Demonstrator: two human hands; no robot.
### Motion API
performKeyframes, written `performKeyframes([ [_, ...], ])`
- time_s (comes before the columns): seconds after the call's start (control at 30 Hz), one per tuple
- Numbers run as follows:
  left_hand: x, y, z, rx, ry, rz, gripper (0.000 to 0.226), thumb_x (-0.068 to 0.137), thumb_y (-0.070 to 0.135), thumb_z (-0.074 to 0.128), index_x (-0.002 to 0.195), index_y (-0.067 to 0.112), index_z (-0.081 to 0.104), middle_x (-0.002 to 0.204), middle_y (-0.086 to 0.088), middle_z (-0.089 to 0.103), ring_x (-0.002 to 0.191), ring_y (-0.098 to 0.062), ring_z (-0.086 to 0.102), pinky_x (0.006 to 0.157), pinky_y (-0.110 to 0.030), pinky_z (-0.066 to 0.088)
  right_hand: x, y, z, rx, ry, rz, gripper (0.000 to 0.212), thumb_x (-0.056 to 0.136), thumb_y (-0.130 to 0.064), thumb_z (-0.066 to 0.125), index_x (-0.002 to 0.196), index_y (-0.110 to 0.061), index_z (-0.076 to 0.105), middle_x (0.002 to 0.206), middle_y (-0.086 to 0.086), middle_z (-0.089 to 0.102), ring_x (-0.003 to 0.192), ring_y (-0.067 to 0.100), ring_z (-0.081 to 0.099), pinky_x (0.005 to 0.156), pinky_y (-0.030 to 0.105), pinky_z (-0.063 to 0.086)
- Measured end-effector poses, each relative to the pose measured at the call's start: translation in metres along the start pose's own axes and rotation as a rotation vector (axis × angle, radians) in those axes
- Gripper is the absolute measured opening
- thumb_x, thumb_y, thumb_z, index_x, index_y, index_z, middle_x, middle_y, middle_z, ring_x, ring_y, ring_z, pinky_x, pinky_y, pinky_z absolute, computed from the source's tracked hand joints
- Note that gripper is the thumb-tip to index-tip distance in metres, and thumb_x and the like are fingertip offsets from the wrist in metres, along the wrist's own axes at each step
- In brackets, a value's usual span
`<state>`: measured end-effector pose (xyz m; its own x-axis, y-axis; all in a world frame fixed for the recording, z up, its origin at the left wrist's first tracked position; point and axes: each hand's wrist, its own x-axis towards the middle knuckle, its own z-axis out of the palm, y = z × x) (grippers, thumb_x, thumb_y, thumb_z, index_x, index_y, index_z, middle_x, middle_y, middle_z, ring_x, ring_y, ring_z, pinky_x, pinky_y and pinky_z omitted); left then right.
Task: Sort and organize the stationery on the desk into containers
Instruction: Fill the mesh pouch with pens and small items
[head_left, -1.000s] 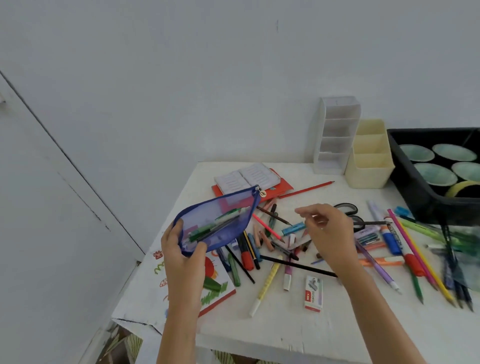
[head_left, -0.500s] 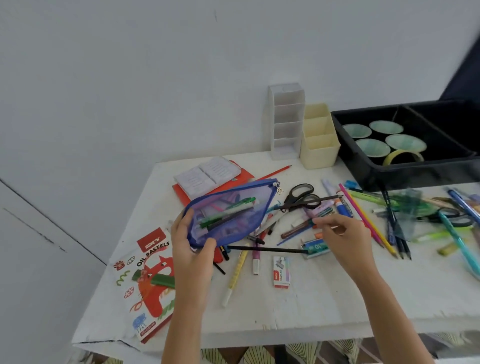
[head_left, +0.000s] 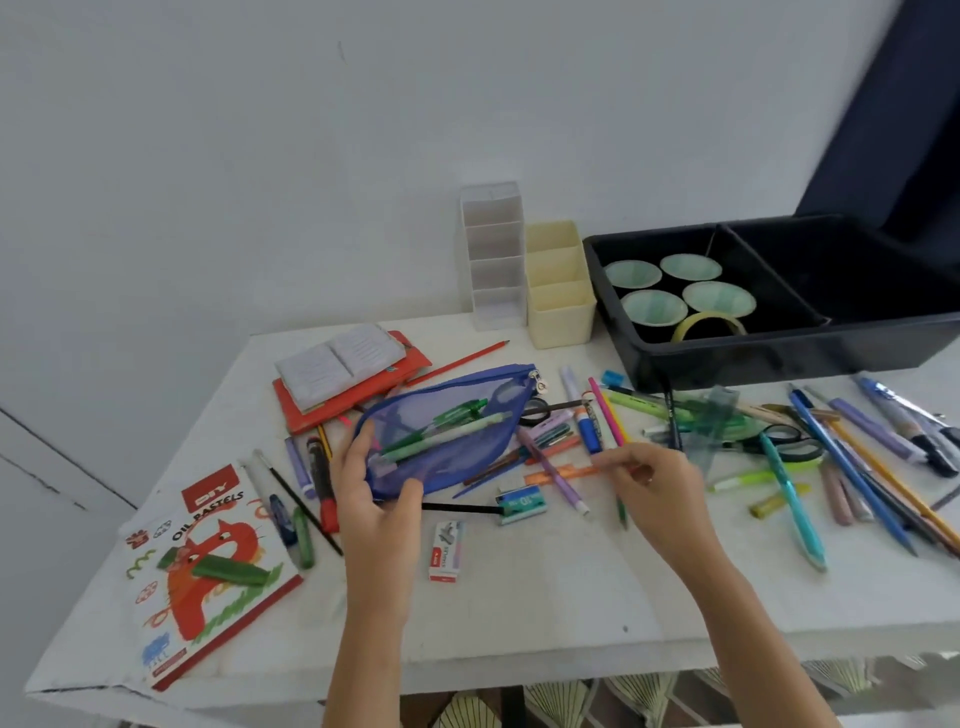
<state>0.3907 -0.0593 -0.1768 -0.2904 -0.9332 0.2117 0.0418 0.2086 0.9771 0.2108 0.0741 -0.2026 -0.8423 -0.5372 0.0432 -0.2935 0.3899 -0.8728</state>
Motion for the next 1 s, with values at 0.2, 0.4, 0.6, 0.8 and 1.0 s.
performKeyframes([
  [0.2, -0.034, -0.007, 0.033, -0.012, 0.108, -0.062, 0.061, 0.086, -0.008, 0.054, 0.138, 0.021, 0.043, 0.148, 0.01, 0.03, 0.135, -0.008, 0.035, 0.104, -0.037, 0.043, -0.003, 0.028, -0.044, -0.023, -0.086, -0.006, 0.034, 0.087, 0.001, 0.056, 0.078, -0.03, 0.069, 0.084, -0.01, 0.067, 0.078, 0.013, 0.062, 0.071, 0.024, 0.051],
  [0.4, -0.071, 0.001, 0.05, -0.035, 0.144, -0.081, 0.06, 0.088, -0.008, 0.053, 0.137, 0.024, 0.043, 0.144, 0.013, 0.035, 0.129, -0.008, 0.04, 0.086, -0.009, 0.045, -0.009, 0.046, -0.065, -0.069, -0.115, -0.053, 0.027, 0.086, 0.004, 0.056, 0.086, -0.017, 0.074, 0.085, -0.004, 0.069, 0.072, 0.001, 0.056, 0.06, 0.003, 0.042],
  [0.6, -0.082, 0.004, 0.057, -0.051, 0.14, -0.094, 0.06, 0.088, -0.008, 0.053, 0.136, 0.026, 0.042, 0.142, 0.014, 0.036, 0.125, -0.005, 0.045, 0.089, -0.012, 0.046, -0.002, 0.038, -0.059, -0.115, -0.105, -0.088, 0.027, 0.09, 0.001, 0.051, 0.097, -0.013, 0.073, 0.096, 0.001, 0.068, 0.075, 0.008, 0.058, 0.062, 0.008, 0.044],
  [0.8, -0.055, 0.003, 0.06, -0.024, 0.159, -0.096, 0.061, 0.088, -0.007, 0.053, 0.136, 0.029, 0.04, 0.14, 0.02, 0.029, 0.119, 0.011, 0.038, 0.084, -0.004, 0.041, 0.042, 0.014, -0.032, -0.308, -0.143, -0.151, 0.035, 0.093, -0.002, 0.045, 0.121, -0.013, 0.063, 0.126, 0.007, 0.058, 0.112, 0.02, 0.053, 0.093, 0.026, 0.043],
  [1.0, -0.004, -0.001, 0.07, 0.042, 0.131, -0.068, 0.063, 0.086, -0.009, 0.052, 0.137, 0.026, 0.04, 0.144, 0.009, 0.033, 0.131, -0.011, 0.039, 0.091, -0.018, 0.045, 0.096, -0.001, -0.002, -0.553, -0.132, -0.23, 0.028, 0.094, -0.006, 0.044, 0.117, -0.006, 0.059, 0.121, 0.009, 0.056, 0.109, 0.024, 0.053, 0.087, 0.033, 0.048],
])
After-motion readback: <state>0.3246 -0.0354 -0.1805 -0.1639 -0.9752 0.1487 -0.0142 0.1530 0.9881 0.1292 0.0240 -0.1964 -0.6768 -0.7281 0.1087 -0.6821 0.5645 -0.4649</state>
